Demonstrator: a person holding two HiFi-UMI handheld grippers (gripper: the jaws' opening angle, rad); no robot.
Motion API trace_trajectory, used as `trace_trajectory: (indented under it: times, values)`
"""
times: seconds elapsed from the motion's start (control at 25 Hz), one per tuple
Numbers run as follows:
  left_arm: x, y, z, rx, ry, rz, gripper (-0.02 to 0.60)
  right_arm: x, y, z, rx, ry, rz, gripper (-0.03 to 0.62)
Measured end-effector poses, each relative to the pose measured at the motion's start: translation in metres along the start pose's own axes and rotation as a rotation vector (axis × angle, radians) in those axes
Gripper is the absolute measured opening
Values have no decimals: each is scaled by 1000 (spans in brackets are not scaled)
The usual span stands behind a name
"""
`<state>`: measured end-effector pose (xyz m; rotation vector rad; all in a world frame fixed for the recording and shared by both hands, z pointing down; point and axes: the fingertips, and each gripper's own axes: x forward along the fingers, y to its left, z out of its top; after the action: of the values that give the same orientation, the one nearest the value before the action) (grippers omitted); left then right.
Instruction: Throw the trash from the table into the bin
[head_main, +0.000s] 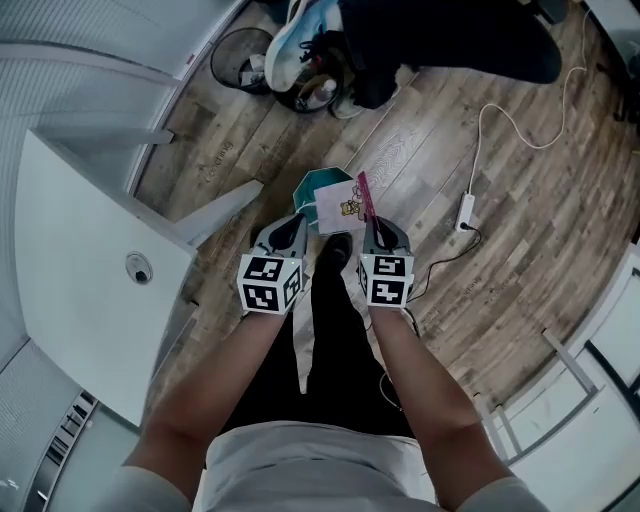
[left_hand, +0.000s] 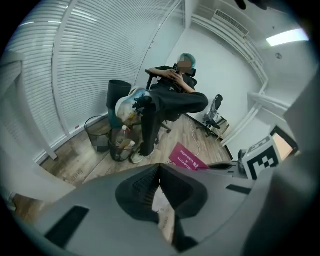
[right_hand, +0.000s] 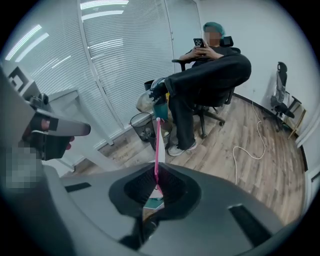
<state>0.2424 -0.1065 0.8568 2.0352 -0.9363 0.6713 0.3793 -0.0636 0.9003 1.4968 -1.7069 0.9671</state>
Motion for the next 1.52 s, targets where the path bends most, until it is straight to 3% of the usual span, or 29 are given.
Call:
trace_trajectory:
  times: [0.24, 0.48, 0.88, 1.2, 1.32, 1.52]
  values:
    - [37, 16, -34, -15, 28, -11, 5, 51, 9, -38, -43, 62, 18, 8]
    - [51, 38, -58, -113, 34, -11, 5, 88, 21, -65, -67, 95, 38, 8]
    - [59, 63, -81, -129, 50, -8, 5, 120, 28, -97, -118, 149, 46, 9]
    - [59, 69, -91, -134, 67, -12, 5, 130, 40, -111, -93, 179, 97, 112]
    - [58, 71, -94, -133, 71, -11, 5, 134, 48, -118, -76, 194, 145, 195]
    - [55, 70, -90, -129, 66, -16, 5, 130, 51, -111, -66, 184, 150, 206]
